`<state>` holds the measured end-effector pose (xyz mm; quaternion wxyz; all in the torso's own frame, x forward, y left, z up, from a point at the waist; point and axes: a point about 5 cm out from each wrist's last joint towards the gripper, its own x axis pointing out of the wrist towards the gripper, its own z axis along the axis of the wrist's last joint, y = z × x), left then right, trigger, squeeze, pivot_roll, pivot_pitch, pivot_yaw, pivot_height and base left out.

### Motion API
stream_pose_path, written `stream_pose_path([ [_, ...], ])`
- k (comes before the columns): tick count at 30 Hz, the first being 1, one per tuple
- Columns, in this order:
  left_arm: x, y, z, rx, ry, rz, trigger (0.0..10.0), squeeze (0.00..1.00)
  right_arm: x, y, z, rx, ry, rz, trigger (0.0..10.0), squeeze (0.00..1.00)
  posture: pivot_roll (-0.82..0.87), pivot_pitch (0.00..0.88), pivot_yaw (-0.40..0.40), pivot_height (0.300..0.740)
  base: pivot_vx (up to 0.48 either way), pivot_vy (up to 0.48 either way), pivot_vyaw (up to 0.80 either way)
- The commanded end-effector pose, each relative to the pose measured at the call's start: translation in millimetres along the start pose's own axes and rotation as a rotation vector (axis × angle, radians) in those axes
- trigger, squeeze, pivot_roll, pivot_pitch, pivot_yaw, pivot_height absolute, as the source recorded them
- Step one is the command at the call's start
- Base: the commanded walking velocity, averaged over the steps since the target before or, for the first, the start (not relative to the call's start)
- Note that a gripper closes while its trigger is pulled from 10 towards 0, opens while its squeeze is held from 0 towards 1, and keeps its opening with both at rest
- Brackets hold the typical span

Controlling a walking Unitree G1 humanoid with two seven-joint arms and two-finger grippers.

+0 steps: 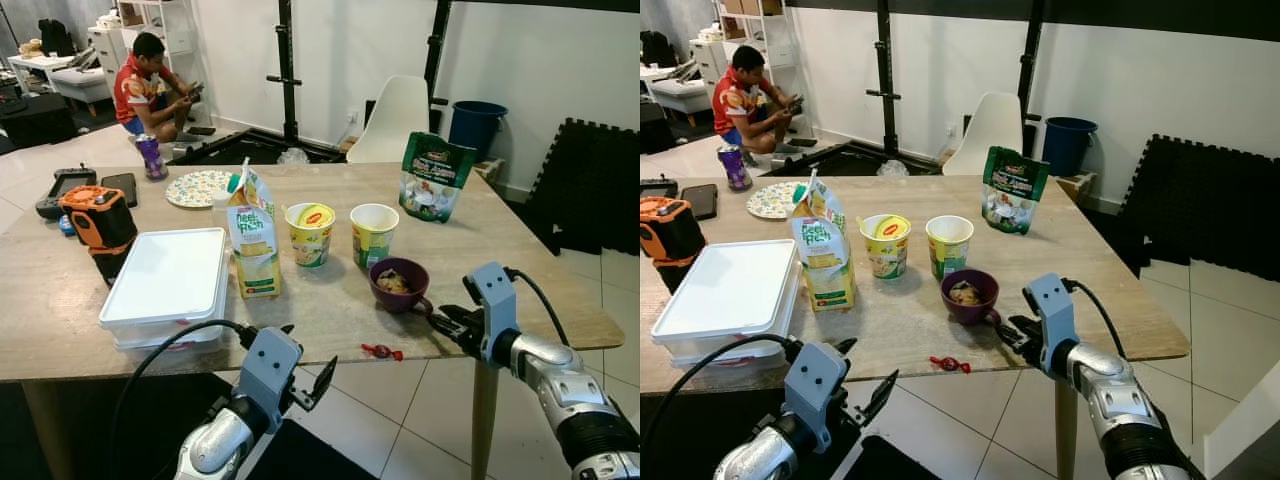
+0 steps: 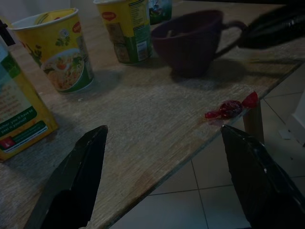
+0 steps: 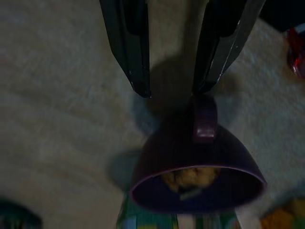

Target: Restocking fridge

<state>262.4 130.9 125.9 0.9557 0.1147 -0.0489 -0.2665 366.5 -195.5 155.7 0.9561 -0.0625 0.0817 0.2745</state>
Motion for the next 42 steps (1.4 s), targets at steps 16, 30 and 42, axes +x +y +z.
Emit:
stream_pose_path([
  [16, -3.0, -6.1, -3, -0.016, 0.013, -0.015, 10.0, 0.0, -4.8, -1.4, -10, -0.083, 0.086, 0.028, 10.0, 0.0, 0.07, 0.069, -0.018, 0.734, 0.0, 0.0, 0.0],
  [30, -3.6, -6.9, -4, -0.019, 0.02, -0.025, 10.0, 0.0, -22.9, -9.0, -34, -0.079, 0.198, 0.051, 10.0, 1.0, 0.06, 0.082, -0.01, 0.734, 0.0, 0.0, 0.0],
  [42, -2.2, -8.0, -3, -0.026, 0.019, -0.028, 10.0, 0.0, -17.3, 1.8, 4, -0.073, 0.086, 0.139, 10.0, 0.0, 0.06, 0.1, -0.004, 0.734, 0.0, 0.0, 0.0],
])
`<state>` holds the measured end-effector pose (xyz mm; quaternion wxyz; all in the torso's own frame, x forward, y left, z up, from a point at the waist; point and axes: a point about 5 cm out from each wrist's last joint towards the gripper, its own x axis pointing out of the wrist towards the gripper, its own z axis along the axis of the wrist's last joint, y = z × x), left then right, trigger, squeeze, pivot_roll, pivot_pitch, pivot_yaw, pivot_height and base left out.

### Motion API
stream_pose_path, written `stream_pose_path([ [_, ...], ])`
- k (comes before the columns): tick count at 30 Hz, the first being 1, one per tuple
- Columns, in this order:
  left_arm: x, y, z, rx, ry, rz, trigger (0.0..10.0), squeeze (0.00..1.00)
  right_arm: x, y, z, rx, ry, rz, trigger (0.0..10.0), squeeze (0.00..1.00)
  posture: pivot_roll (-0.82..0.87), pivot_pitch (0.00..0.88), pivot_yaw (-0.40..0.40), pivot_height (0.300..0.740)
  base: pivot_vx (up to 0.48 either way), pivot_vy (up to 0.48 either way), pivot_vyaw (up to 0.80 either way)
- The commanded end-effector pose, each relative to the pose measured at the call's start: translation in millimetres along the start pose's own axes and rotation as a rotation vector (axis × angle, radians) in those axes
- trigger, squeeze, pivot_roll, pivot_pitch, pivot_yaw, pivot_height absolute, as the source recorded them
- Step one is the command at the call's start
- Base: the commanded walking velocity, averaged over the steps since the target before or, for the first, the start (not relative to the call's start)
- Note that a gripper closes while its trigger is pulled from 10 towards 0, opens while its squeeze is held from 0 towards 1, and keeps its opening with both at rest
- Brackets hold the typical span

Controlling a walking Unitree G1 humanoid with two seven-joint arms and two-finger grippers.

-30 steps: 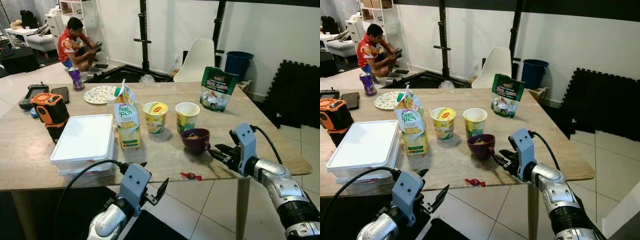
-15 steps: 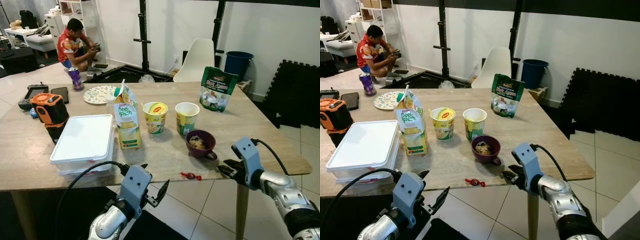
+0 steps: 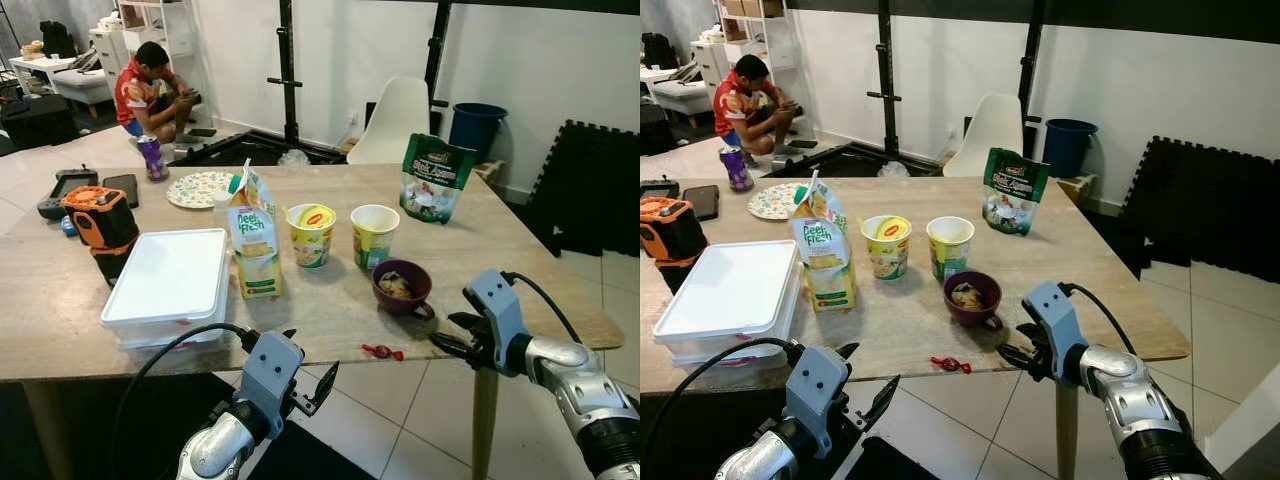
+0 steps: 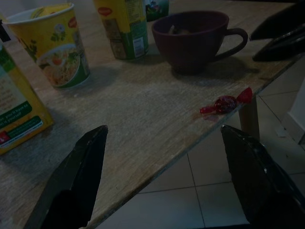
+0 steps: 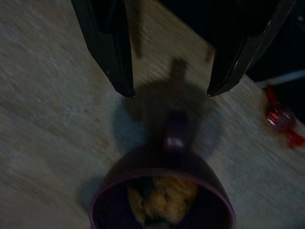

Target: Restocking fridge

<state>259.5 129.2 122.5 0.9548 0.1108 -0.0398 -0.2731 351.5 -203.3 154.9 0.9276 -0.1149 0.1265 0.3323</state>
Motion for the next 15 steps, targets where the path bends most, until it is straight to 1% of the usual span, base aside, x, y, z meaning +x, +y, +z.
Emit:
stream_pose_path([
  [1, -0.3, -4.5, -1, -0.013, 0.005, -0.013, 10.0, 0.0, -1.9, 0.4, 10, 0.014, -0.037, 0.026, 10.0, 0.0, 0.06, 0.1, -0.004, 0.734, 0.0, 0.0, 0.0],
  [9, -1.3, -4.5, -1, -0.014, 0.009, -0.01, 10.0, 0.0, 1.6, 0.6, 18, -0.022, -0.032, -0.011, 10.0, 0.0, 0.06, 0.105, -0.006, 0.734, 0.0, 0.0, 0.0],
  [10, -1.3, -4.2, -1, -0.009, 0.011, -0.01, 10.0, 0.0, 5.0, -1.3, 17, -0.015, -0.017, -0.058, 10.0, 0.0, 0.06, 0.108, -0.005, 0.734, 0.0, 0.0, 0.0],
  [15, -1.3, -3.9, -1, -0.006, 0.013, -0.01, 10.0, 0.0, 10.5, -2.5, 12, -0.014, 0.021, -0.125, 10.0, 0.0, 0.06, 0.108, -0.004, 0.734, 0.0, 0.0, 0.0],
])
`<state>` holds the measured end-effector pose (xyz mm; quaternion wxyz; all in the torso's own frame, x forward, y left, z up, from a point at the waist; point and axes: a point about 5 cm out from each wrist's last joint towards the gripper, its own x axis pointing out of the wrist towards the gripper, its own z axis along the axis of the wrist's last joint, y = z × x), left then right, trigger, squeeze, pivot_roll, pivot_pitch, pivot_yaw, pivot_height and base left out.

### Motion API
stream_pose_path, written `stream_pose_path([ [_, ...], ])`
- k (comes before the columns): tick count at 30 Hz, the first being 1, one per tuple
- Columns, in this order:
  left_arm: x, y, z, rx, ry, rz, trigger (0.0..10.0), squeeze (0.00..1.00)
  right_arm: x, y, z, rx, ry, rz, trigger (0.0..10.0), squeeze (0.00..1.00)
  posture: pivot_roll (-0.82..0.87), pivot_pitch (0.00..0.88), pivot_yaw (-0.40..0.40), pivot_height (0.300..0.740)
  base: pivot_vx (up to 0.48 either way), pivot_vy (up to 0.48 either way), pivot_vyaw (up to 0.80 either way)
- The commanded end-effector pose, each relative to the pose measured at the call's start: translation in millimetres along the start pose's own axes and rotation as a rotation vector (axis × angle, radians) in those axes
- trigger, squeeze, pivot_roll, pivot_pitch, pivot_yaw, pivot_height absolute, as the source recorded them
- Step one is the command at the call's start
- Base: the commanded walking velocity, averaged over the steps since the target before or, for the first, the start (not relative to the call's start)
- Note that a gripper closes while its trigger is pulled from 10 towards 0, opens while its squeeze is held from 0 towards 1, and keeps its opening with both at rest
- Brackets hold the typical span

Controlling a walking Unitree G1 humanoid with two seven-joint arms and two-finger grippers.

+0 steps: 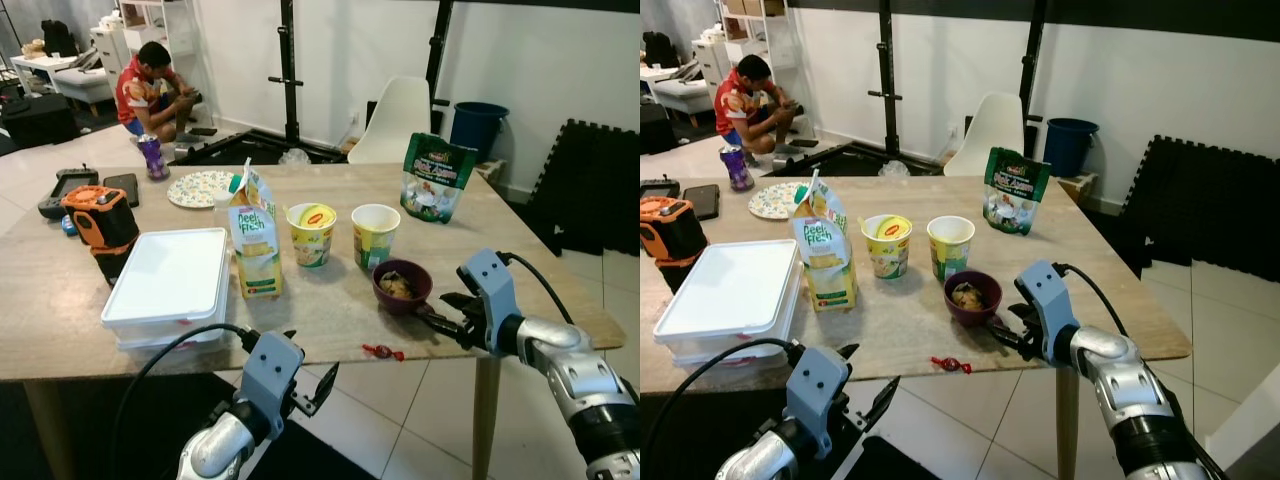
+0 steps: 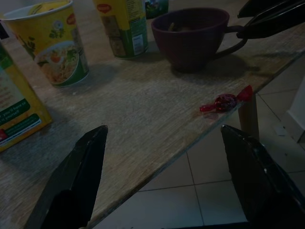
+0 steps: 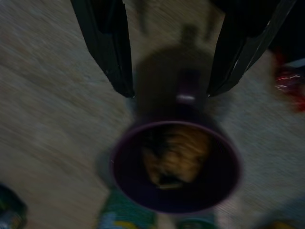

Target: Restocking fridge

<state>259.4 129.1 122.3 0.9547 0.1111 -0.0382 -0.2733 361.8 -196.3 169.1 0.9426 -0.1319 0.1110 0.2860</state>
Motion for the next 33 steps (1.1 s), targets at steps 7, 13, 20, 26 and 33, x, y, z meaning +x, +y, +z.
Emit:
stream_pose_path([
  [7, -0.3, -3.5, -1, -0.008, 0.008, -0.009, 10.0, 0.0, 14.0, 5.9, -9, 0.027, 0.051, -0.068, 10.0, 0.0, 0.07, 0.109, -0.004, 0.734, 0.0, 0.0, 0.0],
  [13, -0.2, -2.5, 0, -0.008, 0.008, -0.008, 10.0, 0.0, 19.7, 6.4, -7, 0.04, 0.047, -0.08, 10.0, 0.0, 0.07, 0.11, -0.006, 0.734, 0.0, 0.0, 0.0],
  [20, -0.8, -2.5, -1, -0.008, 0.009, -0.007, 10.0, 0.0, 28.3, 9.3, -2, 0.063, 0.041, -0.077, 10.0, 0.0, 0.07, 0.109, -0.01, 0.734, 0.0, 0.0, 0.0],
  [26, -0.8, -2.8, -1, -0.007, 0.01, -0.007, 10.0, 0.0, 30.5, 10.7, -4, 0.041, 0.063, -0.065, 10.0, 0.0, 0.07, 0.107, -0.012, 0.734, 0.0, 0.0, 0.0],
  [33, -1.7, -2.8, -1, -0.004, 0.01, -0.007, 10.0, 0.0, 32.0, 11.3, -6, 0.035, 0.077, -0.052, 10.0, 0.0, 0.07, 0.103, -0.015, 0.734, 0.0, 0.0, 0.0],
])
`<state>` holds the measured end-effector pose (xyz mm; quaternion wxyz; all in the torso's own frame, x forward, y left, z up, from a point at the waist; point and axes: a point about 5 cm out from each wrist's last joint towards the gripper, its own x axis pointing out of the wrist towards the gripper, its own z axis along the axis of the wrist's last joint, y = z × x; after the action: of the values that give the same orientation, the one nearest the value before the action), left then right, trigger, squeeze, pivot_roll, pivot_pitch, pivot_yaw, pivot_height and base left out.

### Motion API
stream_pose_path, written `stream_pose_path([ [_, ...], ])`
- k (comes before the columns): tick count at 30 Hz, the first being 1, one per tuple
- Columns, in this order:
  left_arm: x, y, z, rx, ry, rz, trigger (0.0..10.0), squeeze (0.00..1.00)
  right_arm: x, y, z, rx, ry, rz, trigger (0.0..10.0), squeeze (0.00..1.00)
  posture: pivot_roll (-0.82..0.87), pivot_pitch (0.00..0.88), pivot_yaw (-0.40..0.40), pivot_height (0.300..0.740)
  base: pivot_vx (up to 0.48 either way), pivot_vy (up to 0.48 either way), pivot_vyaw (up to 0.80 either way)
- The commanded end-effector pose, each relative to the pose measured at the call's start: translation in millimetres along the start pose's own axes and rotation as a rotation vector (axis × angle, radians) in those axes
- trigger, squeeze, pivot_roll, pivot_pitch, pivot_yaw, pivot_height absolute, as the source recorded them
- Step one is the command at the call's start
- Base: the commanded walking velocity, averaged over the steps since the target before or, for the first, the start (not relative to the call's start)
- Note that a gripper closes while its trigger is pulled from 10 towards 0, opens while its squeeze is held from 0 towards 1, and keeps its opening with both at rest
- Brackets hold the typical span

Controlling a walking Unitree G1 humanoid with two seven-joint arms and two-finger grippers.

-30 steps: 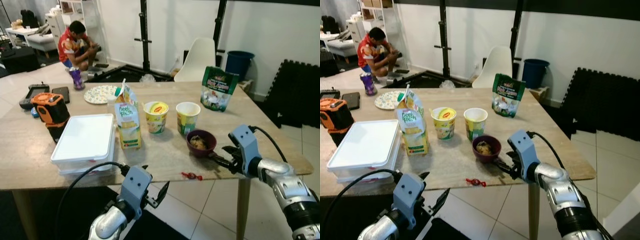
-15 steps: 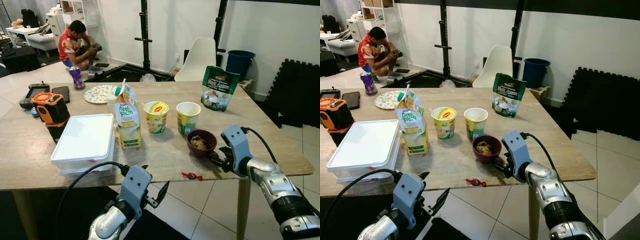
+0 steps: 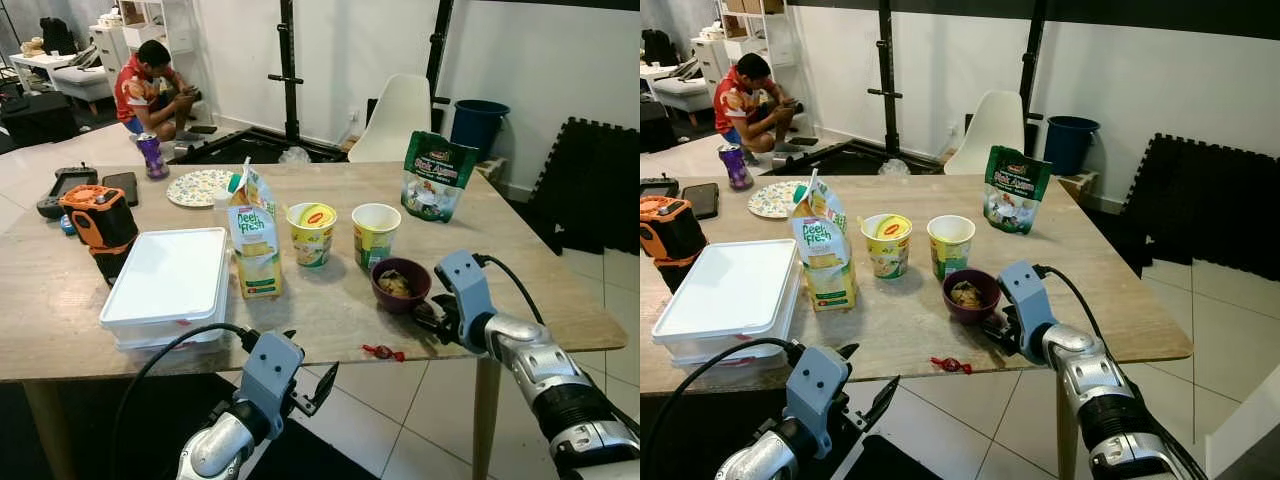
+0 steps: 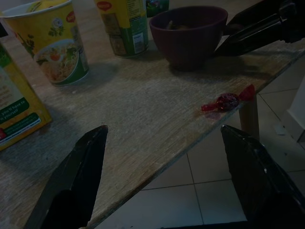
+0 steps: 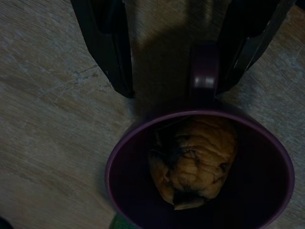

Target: Restocking fridge

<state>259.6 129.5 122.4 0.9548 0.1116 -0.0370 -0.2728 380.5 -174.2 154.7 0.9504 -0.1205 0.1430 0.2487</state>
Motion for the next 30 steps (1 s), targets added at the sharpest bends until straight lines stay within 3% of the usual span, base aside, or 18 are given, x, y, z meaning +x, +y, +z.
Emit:
stream_pose_path([
  [1, -1.7, -3.2, -0.9, -0.004, 0.008, -0.008, 10.0, 0.0, 1.5, 1.6, -1.9, -0.016, 0.015, 0.011, 10.0, 0.0, 0.07, 0.103, -0.015, 0.734, 0.0, 0.0, 0.0],
  [8, -0.9, -3.4, -1.0, -0.002, 0.006, -0.013, 10.0, 0.0, 2.4, 1.5, -2.2, -0.004, 0.005, 0.01, 10.0, 0.0, 0.07, 0.09, -0.013, 0.734, 0.0, 0.0, 0.0],
  [9, -0.8, -3.5, -0.7, -0.001, 0.006, -0.015, 10.0, 0.0, 2.4, 1.4, -2.2, 0.003, 0.0, 0.012, 4.0, 0.0, 0.07, 0.09, -0.013, 0.734, 0.0, 0.0, 0.0],
  [10, -0.8, -3.5, -0.7, -0.001, 0.006, -0.015, 10.0, 0.0, 2.4, 1.4, -2.2, 0.003, 0.0, 0.012, 4.0, 0.0, 0.07, 0.09, -0.013, 0.734, 0.0, 0.0, 0.0],
  [11, -0.7, -3.5, -0.4, 0.0, 0.005, -0.016, 10.0, 0.0, 2.4, 1.3, -2.1, 0.01, -0.004, 0.012, 0.1, 0.0, 0.07, 0.09, -0.013, 0.734, 0.0, 0.0, 0.0],
  [30, 1.8, -1.7, -0.6, 0.008, 0.005, -0.019, 10.0, 0.0, 0.8, -3.1, 1.5, 0.014, -0.03, 0.01, 0.0, 0.0, 0.06, 0.076, -0.003, 0.734, 0.0, 0.0, 0.0],
])
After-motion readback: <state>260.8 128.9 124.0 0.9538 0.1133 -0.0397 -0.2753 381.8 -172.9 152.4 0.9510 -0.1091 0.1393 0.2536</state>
